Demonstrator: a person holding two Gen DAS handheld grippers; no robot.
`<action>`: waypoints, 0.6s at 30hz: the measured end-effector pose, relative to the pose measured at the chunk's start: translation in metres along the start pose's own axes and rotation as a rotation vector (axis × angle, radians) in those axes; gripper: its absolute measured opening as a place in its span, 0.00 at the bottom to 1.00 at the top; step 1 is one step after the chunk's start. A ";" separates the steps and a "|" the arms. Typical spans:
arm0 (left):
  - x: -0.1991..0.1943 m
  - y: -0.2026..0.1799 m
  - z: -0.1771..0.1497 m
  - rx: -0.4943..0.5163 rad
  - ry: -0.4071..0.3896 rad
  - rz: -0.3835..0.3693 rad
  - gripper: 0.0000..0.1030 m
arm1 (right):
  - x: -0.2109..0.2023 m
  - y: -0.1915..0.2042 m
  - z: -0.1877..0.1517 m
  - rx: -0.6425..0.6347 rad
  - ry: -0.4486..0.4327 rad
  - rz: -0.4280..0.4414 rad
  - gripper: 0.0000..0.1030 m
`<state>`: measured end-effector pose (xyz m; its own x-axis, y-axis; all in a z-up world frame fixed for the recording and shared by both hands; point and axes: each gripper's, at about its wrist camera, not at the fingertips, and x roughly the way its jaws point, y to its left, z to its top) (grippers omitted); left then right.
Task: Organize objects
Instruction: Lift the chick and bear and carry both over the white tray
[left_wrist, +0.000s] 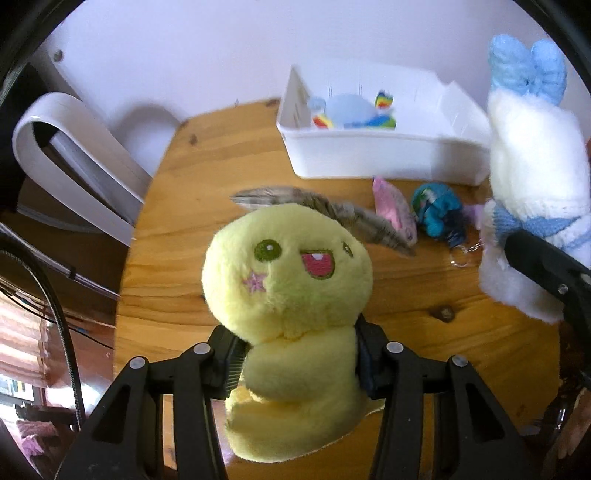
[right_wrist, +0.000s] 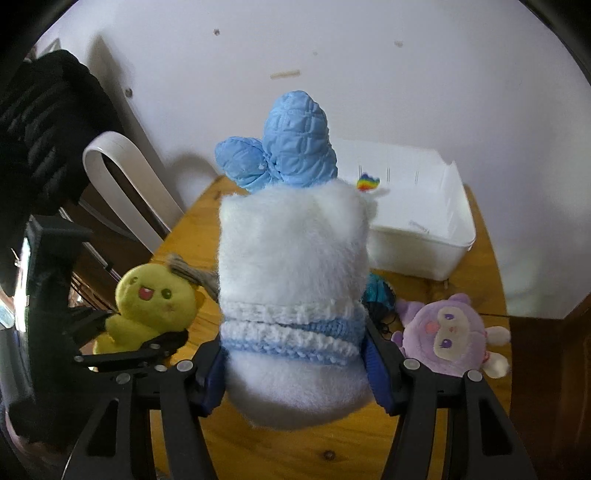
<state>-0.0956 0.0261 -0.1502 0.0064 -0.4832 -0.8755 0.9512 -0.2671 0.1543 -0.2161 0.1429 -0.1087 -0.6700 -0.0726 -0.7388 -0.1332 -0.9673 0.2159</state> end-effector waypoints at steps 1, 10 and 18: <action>-0.012 0.003 -0.001 -0.002 -0.025 0.003 0.51 | -0.007 0.002 0.000 -0.003 -0.012 -0.002 0.61; -0.071 0.021 -0.002 -0.017 -0.156 0.009 0.51 | -0.052 0.009 -0.002 -0.016 -0.097 -0.013 0.61; -0.113 0.028 0.018 -0.006 -0.246 -0.007 0.51 | -0.086 0.006 0.005 -0.022 -0.175 -0.022 0.61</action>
<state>-0.0752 0.0587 -0.0388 -0.0749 -0.6696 -0.7389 0.9529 -0.2663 0.1448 -0.1628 0.1445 -0.0407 -0.7841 -0.0097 -0.6206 -0.1344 -0.9735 0.1850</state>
